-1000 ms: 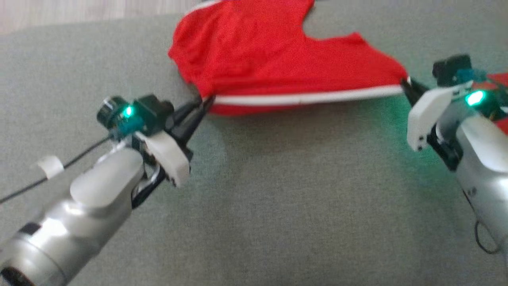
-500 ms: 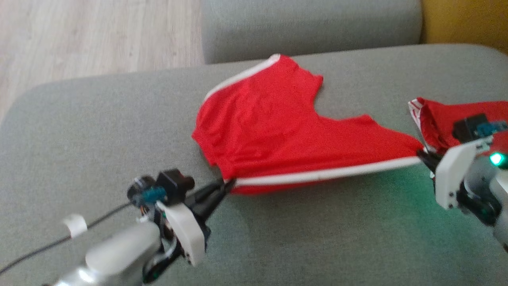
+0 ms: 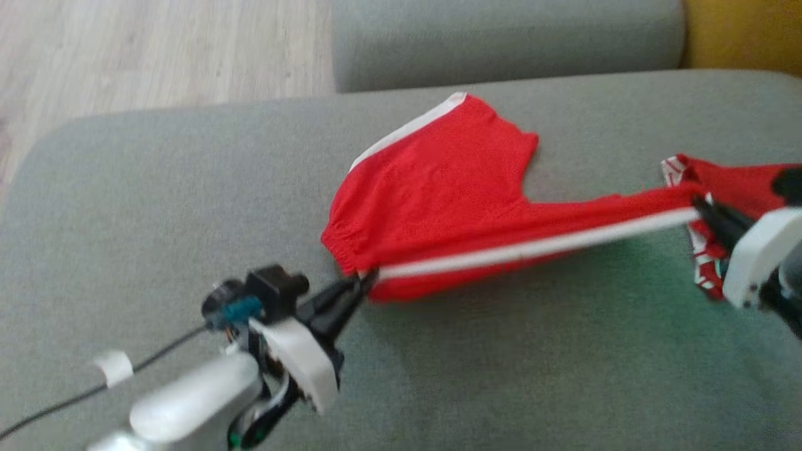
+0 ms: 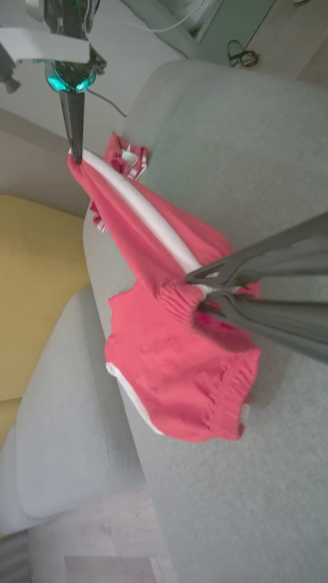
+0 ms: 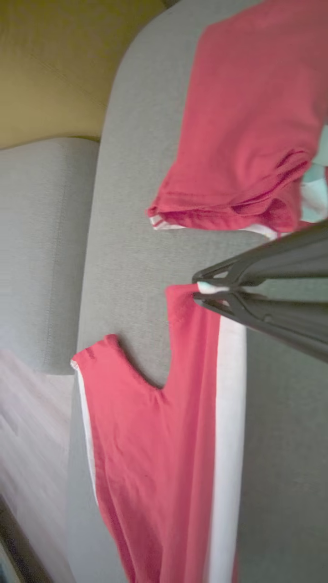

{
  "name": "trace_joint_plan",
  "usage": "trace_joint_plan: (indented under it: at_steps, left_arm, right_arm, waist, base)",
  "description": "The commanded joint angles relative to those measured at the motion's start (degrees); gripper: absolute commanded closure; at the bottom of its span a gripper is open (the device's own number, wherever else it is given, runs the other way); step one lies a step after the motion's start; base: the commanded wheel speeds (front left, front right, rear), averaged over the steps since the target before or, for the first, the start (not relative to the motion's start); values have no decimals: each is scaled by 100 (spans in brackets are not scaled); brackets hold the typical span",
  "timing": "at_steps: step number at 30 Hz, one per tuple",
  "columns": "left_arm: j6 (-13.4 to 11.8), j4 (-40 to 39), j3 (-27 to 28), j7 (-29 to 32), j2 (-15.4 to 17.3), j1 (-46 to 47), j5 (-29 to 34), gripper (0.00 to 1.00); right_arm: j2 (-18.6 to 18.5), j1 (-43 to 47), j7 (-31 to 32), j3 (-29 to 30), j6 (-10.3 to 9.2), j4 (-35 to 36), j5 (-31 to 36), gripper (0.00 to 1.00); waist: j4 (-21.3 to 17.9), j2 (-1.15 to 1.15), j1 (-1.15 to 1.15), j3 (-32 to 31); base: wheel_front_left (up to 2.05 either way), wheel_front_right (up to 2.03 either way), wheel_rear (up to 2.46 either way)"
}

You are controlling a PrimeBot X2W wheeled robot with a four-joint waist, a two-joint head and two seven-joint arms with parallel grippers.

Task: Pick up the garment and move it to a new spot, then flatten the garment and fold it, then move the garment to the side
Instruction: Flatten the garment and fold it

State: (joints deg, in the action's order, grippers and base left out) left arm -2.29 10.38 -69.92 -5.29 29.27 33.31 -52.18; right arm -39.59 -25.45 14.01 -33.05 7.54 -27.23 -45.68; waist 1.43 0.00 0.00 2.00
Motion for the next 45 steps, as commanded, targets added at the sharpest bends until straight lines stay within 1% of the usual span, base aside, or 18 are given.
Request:
trace_joint_plan:
  at_steps: [1,4,5,8,12,16,21,26,32,33,34,35,36,37,38,45]
  left_arm:
    - [-134,-23,418,-40,189,463,-63,100]
    - [-297,119,630,-114,80,646,-120,100]
    - [-367,236,733,-136,-15,783,-145,100]
    - [-402,437,833,-144,-195,1038,-143,100]
    - [-387,749,911,-169,-481,1368,-128,100]
    - [-341,1105,954,-241,-792,1709,-70,100]
    - [-222,1545,914,-286,-1149,1993,-23,100]
    - [-95,1924,869,-363,-1414,2201,25,100]
    - [51,2282,875,-500,-1641,2402,40,100]
    - [62,2345,875,-504,-1673,2420,33,100]
    - [62,2345,875,-504,-1673,2420,33,100]
    - [71,2409,872,-497,-1703,2432,24,100]
    - [81,2471,861,-487,-1729,2443,22,69]
    - [72,2528,867,-509,-1750,2456,25,13]
    - [45,2589,888,-534,-1770,2465,19,0]
    - [-70,2936,977,-710,-1788,2520,60,0]
  right_arm:
    - [-137,-274,-106,259,-5,121,190,100]
    - [49,-586,-143,572,-5,176,569,100]
    - [193,-850,-134,727,-5,161,846,100]
    - [376,-1322,-71,906,-5,73,1238,100]
    - [641,-2004,40,1049,-5,-204,1657,100]
    - [800,-2605,118,981,-5,-623,1963,100]
    - [873,-3146,94,794,-5,-1212,2191,100]
    - [931,-3518,-35,590,-5,-1655,2283,100]
    - [918,-3903,-179,359,-5,-2047,2325,100]
    - [923,-3961,-231,355,-5,-2100,2326,18]
    - [923,-3961,-231,355,-5,-2100,2326,18]
    - [933,-4013,-254,347,-5,-2168,2322,0]
    - [937,-4065,-290,325,-5,-2225,2324,0]
    - [952,-4114,-337,320,-5,-2272,2302,0]
    - [962,-4159,-390,321,-5,-2314,2285,0]
    - [937,-4322,-831,357,-5,-2543,2193,0]
  waist:
    - [140,0,0,257]
    - [288,0,0,590]
    - [406,0,0,822]
    - [631,0,0,1180]
    - [912,0,0,1587]
    - [1188,0,0,1922]
    - [1432,0,0,2197]
    - [1557,0,0,2406]
    - [1667,0,0,2642]
    - [1680,0,0,2671]
    - [1680,0,0,2671]
    - [1692,0,0,2694]
    - [1701,0,0,2711]
    - [1707,0,0,2725]
    - [1709,0,0,2735]
    - [1613,0,0,2621]
  base:
    - [0,0,0]
    - [0,0,0]
    - [0,0,0]
    - [0,0,0]
    - [0,0,0]
    - [0,0,0]
    - [0,0,0]
    - [0,0,0]
    - [0,0,0]
    - [0,0,0]
    - [0,0,0]
    - [0,0,0]
    - [0,0,0]
    - [0,0,0]
    - [0,0,0]
    - [0,0,0]
